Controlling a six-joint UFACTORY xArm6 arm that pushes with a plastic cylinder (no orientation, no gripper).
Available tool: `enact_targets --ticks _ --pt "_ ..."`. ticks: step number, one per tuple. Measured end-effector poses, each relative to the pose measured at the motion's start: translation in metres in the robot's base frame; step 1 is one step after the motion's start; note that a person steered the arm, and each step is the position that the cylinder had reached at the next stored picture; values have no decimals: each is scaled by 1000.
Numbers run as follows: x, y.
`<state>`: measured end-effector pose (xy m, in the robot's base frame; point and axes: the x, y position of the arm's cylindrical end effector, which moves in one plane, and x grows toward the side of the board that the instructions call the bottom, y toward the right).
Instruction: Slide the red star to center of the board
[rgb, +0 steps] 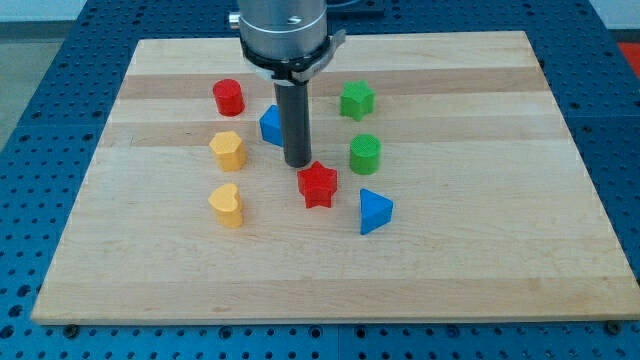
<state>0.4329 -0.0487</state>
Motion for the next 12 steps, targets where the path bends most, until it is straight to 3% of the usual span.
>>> enact_targets --ticks 2,5,6,7,12 --pt "0 -16" --pt "54 -16" --pt "79 -10" --pt "93 33" --pt "64 39"
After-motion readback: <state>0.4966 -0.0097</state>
